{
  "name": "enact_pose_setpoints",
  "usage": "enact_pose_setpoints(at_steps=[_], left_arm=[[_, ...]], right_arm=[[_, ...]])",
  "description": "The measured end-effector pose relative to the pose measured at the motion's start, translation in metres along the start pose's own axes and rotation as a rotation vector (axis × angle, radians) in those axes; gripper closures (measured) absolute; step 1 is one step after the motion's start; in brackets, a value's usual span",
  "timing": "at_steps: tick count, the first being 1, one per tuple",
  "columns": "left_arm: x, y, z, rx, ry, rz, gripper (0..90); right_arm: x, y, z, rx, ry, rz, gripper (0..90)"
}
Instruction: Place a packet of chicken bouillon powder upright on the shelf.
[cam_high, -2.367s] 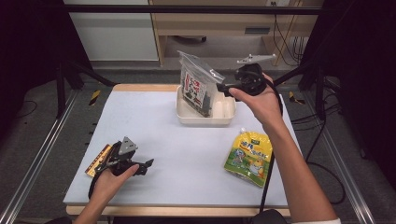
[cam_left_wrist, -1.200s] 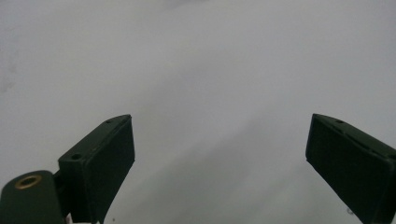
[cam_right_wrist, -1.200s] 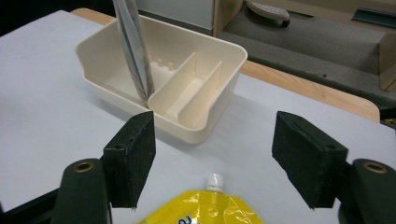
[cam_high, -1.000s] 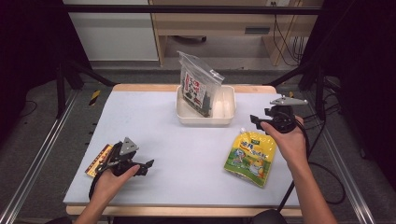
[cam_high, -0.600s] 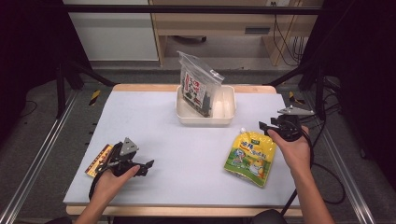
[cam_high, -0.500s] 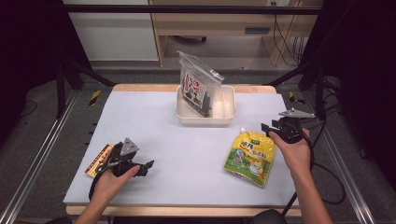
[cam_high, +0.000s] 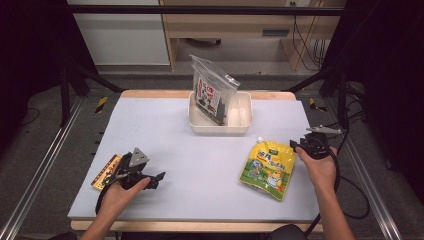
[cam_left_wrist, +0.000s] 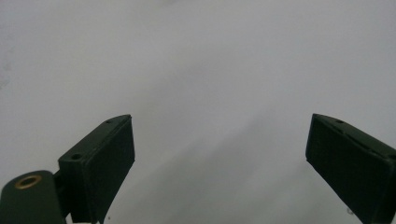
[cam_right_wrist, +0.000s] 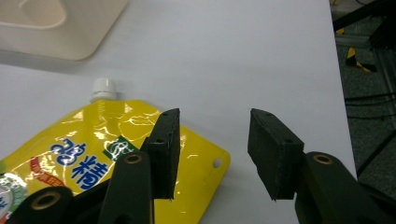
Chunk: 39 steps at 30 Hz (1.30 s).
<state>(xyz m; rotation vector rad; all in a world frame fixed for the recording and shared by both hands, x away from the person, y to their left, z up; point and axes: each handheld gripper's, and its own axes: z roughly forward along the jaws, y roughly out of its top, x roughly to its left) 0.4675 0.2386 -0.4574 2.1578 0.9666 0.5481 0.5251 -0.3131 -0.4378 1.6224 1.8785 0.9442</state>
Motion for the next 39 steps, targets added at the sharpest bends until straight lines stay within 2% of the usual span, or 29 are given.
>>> enact_pose_setpoints(at_steps=[3, 12, 29, 34, 39], left_arm=[[0.000, 0.000, 0.001, 0.005, -0.001, 0.001, 7.8], [-0.001, 0.000, 0.000, -0.002, -0.001, -0.002, 7.8], [-0.001, 0.000, 0.001, 0.001, -0.001, -0.001, 7.8], [-0.001, 0.000, 0.001, 0.000, 0.000, -0.001, 7.8], [-0.001, 0.000, 0.001, 0.007, -0.003, 0.005, 7.8]], right_arm=[[-0.006, -0.003, 0.004, 0.007, 0.006, 0.030, 54.2], [-0.009, -0.013, 0.013, 0.037, 0.038, 0.062, 51.2], [-0.007, -0.021, 0.023, 0.086, 0.114, 0.096, 49.8], [-0.002, -0.023, 0.022, 0.087, 0.139, 0.087, 54.0], [0.003, -0.022, 0.019, 0.084, 0.147, 0.061, 64.0]])
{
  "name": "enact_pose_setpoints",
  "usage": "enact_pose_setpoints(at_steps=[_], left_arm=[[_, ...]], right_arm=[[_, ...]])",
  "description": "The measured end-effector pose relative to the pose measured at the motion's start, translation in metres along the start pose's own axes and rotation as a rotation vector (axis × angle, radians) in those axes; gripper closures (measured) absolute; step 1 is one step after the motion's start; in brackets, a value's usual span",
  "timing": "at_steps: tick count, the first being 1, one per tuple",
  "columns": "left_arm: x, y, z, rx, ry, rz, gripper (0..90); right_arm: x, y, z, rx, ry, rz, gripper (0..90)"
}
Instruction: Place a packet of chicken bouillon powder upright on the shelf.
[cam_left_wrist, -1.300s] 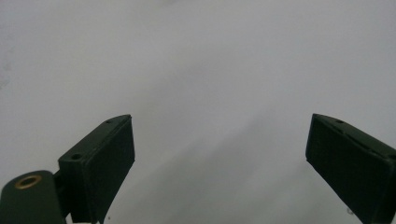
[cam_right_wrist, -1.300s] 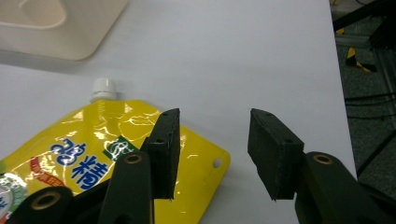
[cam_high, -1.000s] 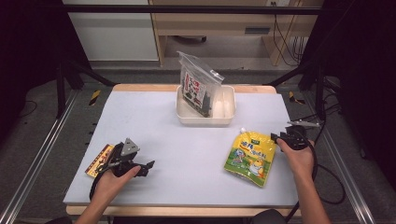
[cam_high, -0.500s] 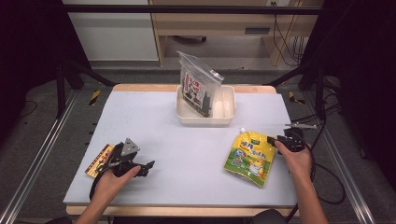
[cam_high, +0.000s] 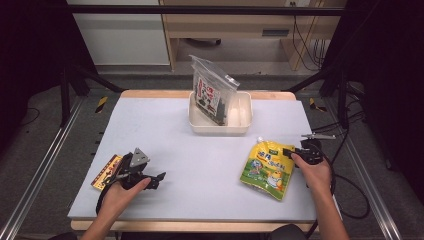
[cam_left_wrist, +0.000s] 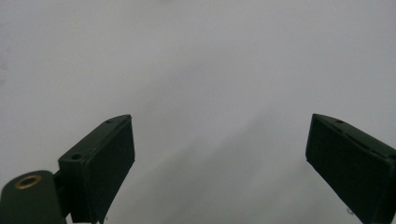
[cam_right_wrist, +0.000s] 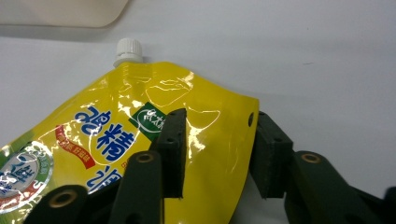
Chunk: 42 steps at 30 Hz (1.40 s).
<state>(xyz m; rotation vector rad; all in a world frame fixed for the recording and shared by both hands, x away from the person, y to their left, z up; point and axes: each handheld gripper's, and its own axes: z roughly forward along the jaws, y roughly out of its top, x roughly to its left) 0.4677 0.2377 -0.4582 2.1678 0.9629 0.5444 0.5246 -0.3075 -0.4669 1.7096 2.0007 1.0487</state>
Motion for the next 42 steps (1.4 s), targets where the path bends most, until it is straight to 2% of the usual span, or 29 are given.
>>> enact_pose_setpoints(at_steps=[4, 7, 10, 14, 16, 21, 24, 29, 32, 37, 42], left_arm=[[0.000, 0.000, 0.000, -0.002, 0.001, -0.001, 7.8], [0.001, 0.000, -0.001, -0.002, 0.003, 0.000, 7.8], [0.001, 0.000, -0.001, -0.003, 0.004, -0.002, 7.8], [0.001, 0.000, -0.001, -0.003, 0.003, -0.002, 7.8], [0.002, 0.000, -0.001, -0.005, 0.000, -0.002, 7.8], [0.003, 0.001, -0.003, -0.015, 0.002, -0.009, 8.2], [0.004, 0.002, -0.005, -0.015, 0.007, -0.005, 8.3], [0.003, 0.008, -0.009, -0.011, -0.013, 0.016, 8.4], [0.002, 0.014, -0.010, -0.022, -0.037, 0.009, 8.6], [-0.003, 0.024, -0.011, -0.017, -0.072, 0.041, 8.6], [-0.003, 0.036, -0.012, -0.020, -0.106, 0.052, 8.9]], right_arm=[[0.000, 0.000, 0.001, 0.015, -0.025, -0.011, 73.7], [0.000, 0.000, 0.000, 0.028, -0.041, -0.018, 88.7], [0.002, 0.003, -0.005, 0.008, -0.024, -0.023, 90.0], [0.012, 0.012, -0.019, -0.036, -0.019, -0.063, 90.0], [0.020, 0.019, -0.028, -0.067, -0.005, -0.080, 90.0], [0.045, 0.038, -0.050, -0.123, 0.034, -0.176, 90.0], [0.061, 0.048, -0.060, -0.142, 0.056, -0.223, 90.0], [0.093, 0.065, -0.073, -0.165, 0.107, -0.335, 90.0], [0.107, 0.071, -0.077, -0.181, 0.138, -0.384, 90.0], [0.128, 0.079, -0.079, -0.175, 0.177, -0.450, 90.0], [0.146, 0.084, -0.079, -0.175, 0.223, -0.516, 90.0]])
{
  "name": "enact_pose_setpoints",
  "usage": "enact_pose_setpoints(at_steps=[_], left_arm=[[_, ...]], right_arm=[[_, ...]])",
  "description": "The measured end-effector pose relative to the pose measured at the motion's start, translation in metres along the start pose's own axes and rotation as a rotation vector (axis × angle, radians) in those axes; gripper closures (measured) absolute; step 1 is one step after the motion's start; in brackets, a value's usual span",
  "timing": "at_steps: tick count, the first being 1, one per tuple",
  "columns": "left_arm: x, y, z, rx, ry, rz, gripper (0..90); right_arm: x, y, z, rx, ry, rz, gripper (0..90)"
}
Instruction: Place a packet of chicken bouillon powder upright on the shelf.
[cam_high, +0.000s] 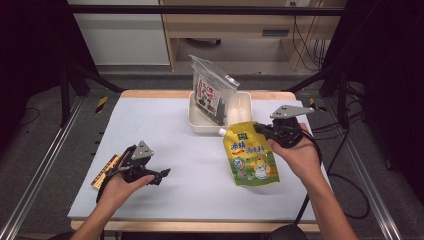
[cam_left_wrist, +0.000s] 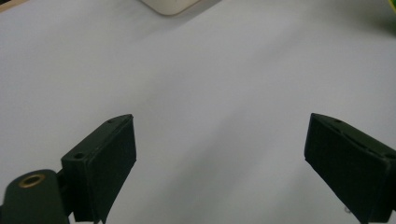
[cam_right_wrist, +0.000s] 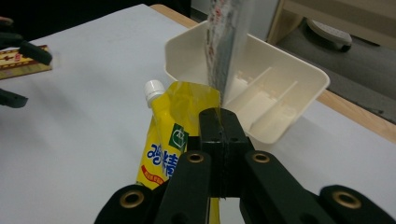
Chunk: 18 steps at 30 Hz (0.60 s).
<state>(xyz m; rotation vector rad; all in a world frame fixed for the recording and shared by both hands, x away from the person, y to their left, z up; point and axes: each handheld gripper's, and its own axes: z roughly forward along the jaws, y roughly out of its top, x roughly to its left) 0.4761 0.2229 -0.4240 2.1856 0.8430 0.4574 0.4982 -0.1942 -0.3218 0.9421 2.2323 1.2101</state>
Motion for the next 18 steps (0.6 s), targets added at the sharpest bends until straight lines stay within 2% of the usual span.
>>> enact_pose_setpoints(at_steps=[4, 6, 10, 18], left_arm=[[-0.001, 0.013, -0.006, -0.009, -0.032, 0.016, 8.8], [-0.001, 0.021, -0.011, -0.010, -0.045, 0.038, 8.8], [-0.001, 0.036, -0.019, -0.019, -0.067, 0.064, 9.2], [-0.002, 0.058, -0.027, -0.022, -0.086, 0.094, 10.0]], right_arm=[[0.010, 0.008, 0.004, -0.005, 0.041, -0.042, 90.0], [0.014, 0.010, 0.004, -0.009, 0.062, -0.057, 90.0], [0.020, 0.014, 0.003, -0.017, 0.096, -0.076, 90.0], [0.033, 0.018, -0.001, -0.021, 0.136, -0.126, 90.0]])
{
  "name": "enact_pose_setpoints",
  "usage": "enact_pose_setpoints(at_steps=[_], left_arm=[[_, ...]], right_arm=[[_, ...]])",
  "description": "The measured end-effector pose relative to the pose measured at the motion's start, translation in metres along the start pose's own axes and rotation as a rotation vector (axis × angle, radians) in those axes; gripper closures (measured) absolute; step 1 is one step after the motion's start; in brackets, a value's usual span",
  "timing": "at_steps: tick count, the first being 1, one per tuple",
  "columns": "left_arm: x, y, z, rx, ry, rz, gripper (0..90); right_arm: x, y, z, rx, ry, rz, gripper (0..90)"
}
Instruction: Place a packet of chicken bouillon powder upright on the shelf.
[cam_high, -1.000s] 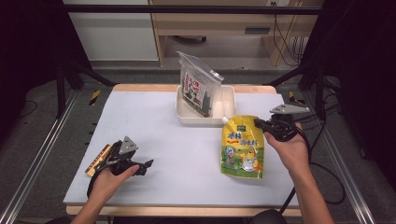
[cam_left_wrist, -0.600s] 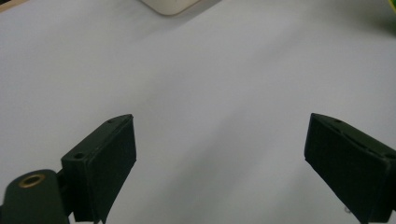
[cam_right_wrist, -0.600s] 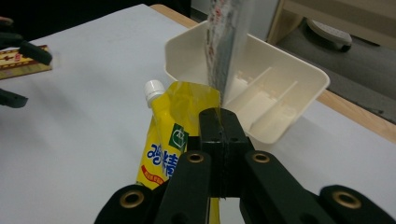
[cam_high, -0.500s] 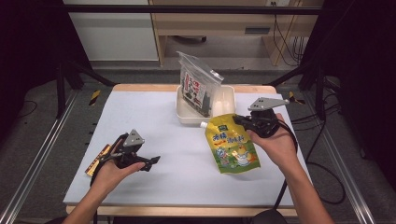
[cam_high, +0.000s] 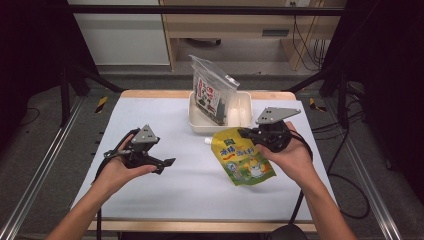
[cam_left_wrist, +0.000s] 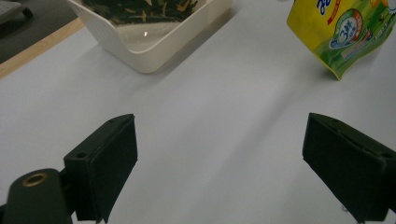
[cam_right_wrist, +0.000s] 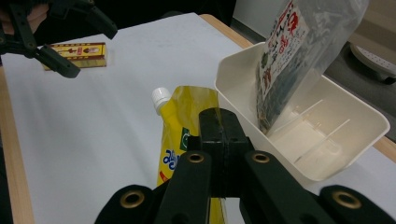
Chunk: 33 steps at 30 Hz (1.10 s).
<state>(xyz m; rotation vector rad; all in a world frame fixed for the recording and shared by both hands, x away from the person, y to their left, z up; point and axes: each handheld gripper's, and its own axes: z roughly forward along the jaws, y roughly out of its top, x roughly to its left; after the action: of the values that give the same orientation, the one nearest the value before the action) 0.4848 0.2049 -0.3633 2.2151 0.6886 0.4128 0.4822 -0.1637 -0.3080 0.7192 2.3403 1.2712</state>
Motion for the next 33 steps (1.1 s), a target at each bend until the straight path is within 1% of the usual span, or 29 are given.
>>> enact_pose_setpoints(at_steps=[6, 9, 16, 19, 22, 23, 25, 29, 31, 33], left_arm=[[-0.004, 0.010, -0.002, 0.005, -0.011, 0.029, 10.3], [-0.005, 0.016, -0.004, 0.013, -0.013, 0.054, 10.5], [-0.003, 0.032, -0.010, 0.037, -0.018, 0.113, 11.5], [-0.002, 0.040, -0.012, 0.029, -0.014, 0.124, 14.0], [-0.001, 0.046, -0.011, 0.044, -0.019, 0.149, 14.9], [-0.001, 0.049, -0.011, 0.048, -0.023, 0.166, 15.1], [-0.002, 0.051, -0.010, 0.051, -0.026, 0.183, 15.4], [-0.004, 0.055, -0.008, 0.067, -0.048, 0.217, 16.2], [-0.004, 0.056, -0.006, 0.077, -0.059, 0.225, 16.8], [-0.003, 0.058, -0.003, 0.089, -0.061, 0.235, 16.8]], right_arm=[[0.005, 0.003, -0.002, -0.017, 0.025, -0.007, 90.0], [0.006, 0.006, 0.000, -0.036, 0.041, -0.008, 90.0], [0.010, 0.017, 0.016, -0.034, 0.064, -0.027, 90.0], [0.012, 0.022, 0.022, -0.033, 0.082, -0.036, 90.0], [0.015, 0.026, 0.028, -0.042, 0.107, -0.041, 90.0], [0.017, 0.028, 0.030, -0.042, 0.115, -0.046, 90.0], [0.020, 0.031, 0.035, -0.044, 0.133, -0.057, 90.0], [0.027, 0.037, 0.042, -0.038, 0.162, -0.078, 90.0], [0.031, 0.040, 0.045, -0.036, 0.175, -0.084, 90.0], [0.035, 0.043, 0.047, -0.039, 0.194, -0.098, 90.0]])
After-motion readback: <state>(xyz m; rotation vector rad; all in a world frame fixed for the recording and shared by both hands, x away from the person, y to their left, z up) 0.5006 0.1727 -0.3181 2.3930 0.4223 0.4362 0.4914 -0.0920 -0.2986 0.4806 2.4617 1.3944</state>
